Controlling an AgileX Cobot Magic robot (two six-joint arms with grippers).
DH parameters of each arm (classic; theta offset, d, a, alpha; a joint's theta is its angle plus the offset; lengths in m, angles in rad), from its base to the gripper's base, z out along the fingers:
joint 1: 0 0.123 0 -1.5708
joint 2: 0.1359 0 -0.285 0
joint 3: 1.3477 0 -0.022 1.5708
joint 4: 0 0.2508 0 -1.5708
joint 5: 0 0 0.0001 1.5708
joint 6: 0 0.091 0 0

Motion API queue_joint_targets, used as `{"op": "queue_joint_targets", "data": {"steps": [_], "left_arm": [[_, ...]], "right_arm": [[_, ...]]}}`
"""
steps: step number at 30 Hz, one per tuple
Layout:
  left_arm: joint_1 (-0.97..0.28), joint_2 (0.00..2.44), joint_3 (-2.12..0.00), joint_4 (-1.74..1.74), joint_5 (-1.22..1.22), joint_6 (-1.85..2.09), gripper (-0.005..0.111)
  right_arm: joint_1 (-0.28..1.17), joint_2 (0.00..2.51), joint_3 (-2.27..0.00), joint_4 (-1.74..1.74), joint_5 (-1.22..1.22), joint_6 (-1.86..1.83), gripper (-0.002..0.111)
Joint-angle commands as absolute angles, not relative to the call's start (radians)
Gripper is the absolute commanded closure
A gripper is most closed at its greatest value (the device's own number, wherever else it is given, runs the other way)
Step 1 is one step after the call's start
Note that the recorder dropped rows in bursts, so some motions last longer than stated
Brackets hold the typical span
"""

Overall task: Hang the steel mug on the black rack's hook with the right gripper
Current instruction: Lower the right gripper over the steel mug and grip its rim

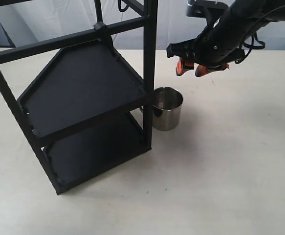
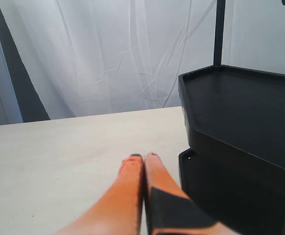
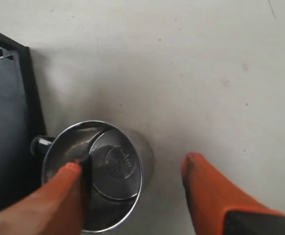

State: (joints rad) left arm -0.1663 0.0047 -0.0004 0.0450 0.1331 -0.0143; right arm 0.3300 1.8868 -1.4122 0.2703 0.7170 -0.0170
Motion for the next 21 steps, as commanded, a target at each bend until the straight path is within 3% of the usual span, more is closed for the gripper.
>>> {"op": "queue_joint_targets", "data": {"steps": [1,8,10,13,21], "left_arm": [[-0.171,0.000,0.000,0.045,0.128,-0.017,0.105],[-0.171,0.000,0.000,0.045,0.128,-0.017,0.105],[-0.171,0.000,0.000,0.045,0.128,-0.017,0.105],[-0.171,0.000,0.000,0.045,0.128,-0.017,0.105],[-0.171,0.000,0.000,0.045,0.128,-0.017,0.105]], "right_arm": [[0.331,1.958,-1.431,0.271,0.731,-0.008,0.052],[0.331,2.054,-1.431,0.262,0.692,-0.008,0.056],[0.331,2.067,-1.431,0.269,0.685,-0.008,0.071],[0.331,2.069,-1.431,0.258,0.702,-0.028,0.106],[0.327,1.996,-1.431,0.204,0.869,-0.026,0.109]]}}
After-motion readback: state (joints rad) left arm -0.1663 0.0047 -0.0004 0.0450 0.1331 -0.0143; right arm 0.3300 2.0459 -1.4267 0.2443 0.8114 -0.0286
